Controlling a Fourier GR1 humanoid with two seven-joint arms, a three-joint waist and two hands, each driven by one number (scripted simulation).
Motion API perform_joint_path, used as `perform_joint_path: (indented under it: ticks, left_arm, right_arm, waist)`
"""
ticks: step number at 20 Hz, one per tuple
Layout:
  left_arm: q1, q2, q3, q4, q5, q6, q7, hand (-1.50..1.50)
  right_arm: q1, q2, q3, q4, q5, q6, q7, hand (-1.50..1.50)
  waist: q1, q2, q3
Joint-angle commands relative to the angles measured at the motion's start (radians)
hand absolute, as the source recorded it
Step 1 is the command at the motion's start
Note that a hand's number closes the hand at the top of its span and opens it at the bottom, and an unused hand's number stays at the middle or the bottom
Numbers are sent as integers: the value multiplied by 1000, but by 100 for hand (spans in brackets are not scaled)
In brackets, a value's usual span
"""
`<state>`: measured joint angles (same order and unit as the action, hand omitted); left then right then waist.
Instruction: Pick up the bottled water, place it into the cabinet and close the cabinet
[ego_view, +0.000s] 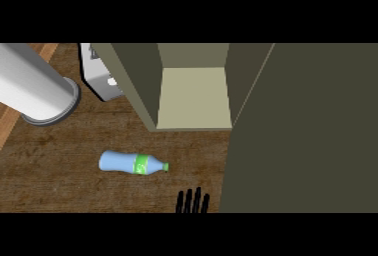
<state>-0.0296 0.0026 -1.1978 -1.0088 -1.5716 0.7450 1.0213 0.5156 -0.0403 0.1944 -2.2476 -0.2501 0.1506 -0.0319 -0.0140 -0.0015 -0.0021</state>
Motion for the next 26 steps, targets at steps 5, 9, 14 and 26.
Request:
perform_joint_path:
  ticks: [5, 9, 14, 26]
  left_arm:
    - [-120, -2, -36, -25, 34, -67, 124, -150]
    - [-49, 22, 54, -115, -8, -128, 28, -150]
    - [-84, 37, 112, -126, 16, -175, 12, -150]
    - [-74, 201, 273, -271, 118, -119, -89, -150]
  right_arm:
    - [17, -18, -39, 38, -33, 40, -51, -150]
    - [114, -8, 51, -52, 35, 21, -34, -150]
    - [129, -11, 65, -35, 56, 41, -85, -150]
    - [163, -15, 58, 9, 54, 79, -167, -150]
  waist:
    - [1, 2, 1]
    - [9, -1, 2]
    - [8, -1, 2]
    - [8, -1, 2]
